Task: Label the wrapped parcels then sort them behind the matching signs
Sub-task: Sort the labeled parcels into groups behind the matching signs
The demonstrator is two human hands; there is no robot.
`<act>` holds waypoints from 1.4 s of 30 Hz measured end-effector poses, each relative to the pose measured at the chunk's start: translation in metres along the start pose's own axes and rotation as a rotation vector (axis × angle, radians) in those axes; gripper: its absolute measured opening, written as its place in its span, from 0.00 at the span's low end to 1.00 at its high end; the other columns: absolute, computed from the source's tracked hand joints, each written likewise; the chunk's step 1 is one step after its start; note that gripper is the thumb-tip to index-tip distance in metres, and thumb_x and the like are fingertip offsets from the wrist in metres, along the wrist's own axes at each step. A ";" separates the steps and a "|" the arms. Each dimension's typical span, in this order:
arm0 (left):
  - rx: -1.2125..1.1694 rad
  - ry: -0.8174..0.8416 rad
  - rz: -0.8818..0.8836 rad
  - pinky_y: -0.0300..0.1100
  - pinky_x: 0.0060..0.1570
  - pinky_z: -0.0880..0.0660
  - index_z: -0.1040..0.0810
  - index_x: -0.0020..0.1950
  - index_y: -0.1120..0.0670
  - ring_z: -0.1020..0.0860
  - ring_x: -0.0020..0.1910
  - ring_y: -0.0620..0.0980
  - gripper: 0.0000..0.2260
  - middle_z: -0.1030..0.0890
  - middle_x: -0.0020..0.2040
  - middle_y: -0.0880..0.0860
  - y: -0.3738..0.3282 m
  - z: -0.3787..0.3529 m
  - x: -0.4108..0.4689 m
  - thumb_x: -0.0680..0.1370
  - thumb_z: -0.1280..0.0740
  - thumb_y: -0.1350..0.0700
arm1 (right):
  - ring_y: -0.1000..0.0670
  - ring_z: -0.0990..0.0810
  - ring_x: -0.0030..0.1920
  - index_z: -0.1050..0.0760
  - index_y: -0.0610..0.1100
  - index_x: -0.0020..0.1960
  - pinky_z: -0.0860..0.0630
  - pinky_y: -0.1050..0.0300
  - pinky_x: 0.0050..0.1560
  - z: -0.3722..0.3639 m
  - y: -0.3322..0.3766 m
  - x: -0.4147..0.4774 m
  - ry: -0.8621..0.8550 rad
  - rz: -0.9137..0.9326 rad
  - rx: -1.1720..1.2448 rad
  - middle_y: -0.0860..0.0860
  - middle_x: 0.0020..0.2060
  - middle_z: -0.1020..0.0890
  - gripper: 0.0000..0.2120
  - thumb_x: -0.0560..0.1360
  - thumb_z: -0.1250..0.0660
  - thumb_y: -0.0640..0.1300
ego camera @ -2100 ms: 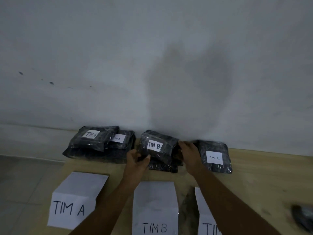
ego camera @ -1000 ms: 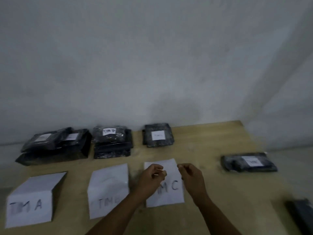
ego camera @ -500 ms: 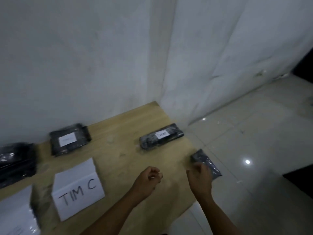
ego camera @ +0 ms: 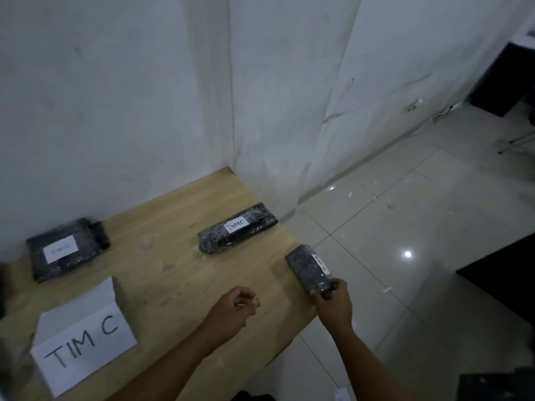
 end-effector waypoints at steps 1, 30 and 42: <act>0.008 -0.002 0.003 0.41 0.43 0.24 0.25 0.53 0.52 0.19 0.50 0.48 0.05 0.18 0.52 0.51 0.000 0.001 0.001 0.78 0.34 0.54 | 0.47 0.21 0.52 0.33 0.46 0.58 0.23 0.57 0.47 -0.002 0.001 -0.001 0.009 -0.006 0.027 0.46 0.54 0.23 0.23 0.69 0.25 0.38; -0.261 -0.681 0.042 0.42 0.54 0.24 0.24 0.53 0.53 0.21 0.54 0.47 0.07 0.20 0.52 0.48 0.084 0.232 -0.077 0.78 0.34 0.52 | 0.64 0.23 0.54 0.25 0.49 0.39 0.21 0.63 0.41 -0.231 0.167 -0.133 0.544 0.616 0.007 0.63 0.63 0.30 0.09 0.70 0.26 0.40; -0.415 -1.159 0.067 0.23 0.41 0.30 0.23 0.48 0.57 0.22 0.49 0.48 0.07 0.19 0.45 0.50 0.213 0.425 -0.233 0.77 0.31 0.54 | 0.54 0.19 0.52 0.28 0.51 0.51 0.22 0.66 0.43 -0.436 0.261 -0.325 0.933 0.496 0.173 0.51 0.52 0.20 0.15 0.73 0.30 0.34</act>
Point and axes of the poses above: each hand's wrist, its own x-axis towards the middle knuckle, its own z-axis out of the back of the hand, y = z × x, the point moved 2 cm from there along x, towards the middle knuckle
